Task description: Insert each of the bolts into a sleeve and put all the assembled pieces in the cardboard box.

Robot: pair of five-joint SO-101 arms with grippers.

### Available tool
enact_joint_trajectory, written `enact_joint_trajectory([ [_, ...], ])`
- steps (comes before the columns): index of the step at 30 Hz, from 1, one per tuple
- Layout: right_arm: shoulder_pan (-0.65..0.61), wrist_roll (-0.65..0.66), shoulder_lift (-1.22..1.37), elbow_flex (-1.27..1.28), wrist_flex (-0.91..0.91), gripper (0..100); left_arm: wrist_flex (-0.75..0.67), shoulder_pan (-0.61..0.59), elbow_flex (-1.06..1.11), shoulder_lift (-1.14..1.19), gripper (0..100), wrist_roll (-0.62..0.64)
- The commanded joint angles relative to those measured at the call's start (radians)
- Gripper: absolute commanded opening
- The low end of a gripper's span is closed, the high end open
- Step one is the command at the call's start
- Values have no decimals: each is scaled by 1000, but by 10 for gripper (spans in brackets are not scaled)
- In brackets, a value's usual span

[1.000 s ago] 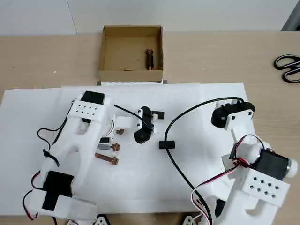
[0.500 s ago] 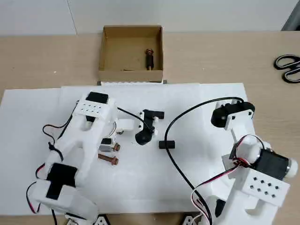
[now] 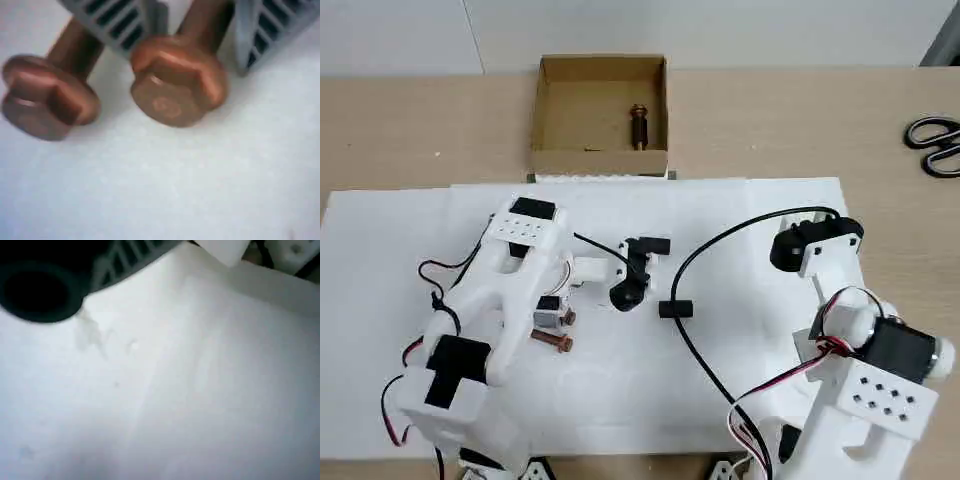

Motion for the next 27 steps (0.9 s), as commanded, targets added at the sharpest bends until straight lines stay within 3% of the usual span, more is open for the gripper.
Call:
enact_joint_trajectory([
  [1,5,8,-13,-5,-8,14,-44,2,-19,26,5,-32],
  [8,5,6,-15,-12,-8,14,12,3,-44,20,6,-31],
  [14,-25,3,-16,-71,36,13,244,-2,-259,18,5,43],
  [20,-93,-106,-16,-115,41,13,295,-20,-466,-48,5,229],
  [27,-142,-195,-16,-150,39,14,296,-11,-483,-224,5,434],
])
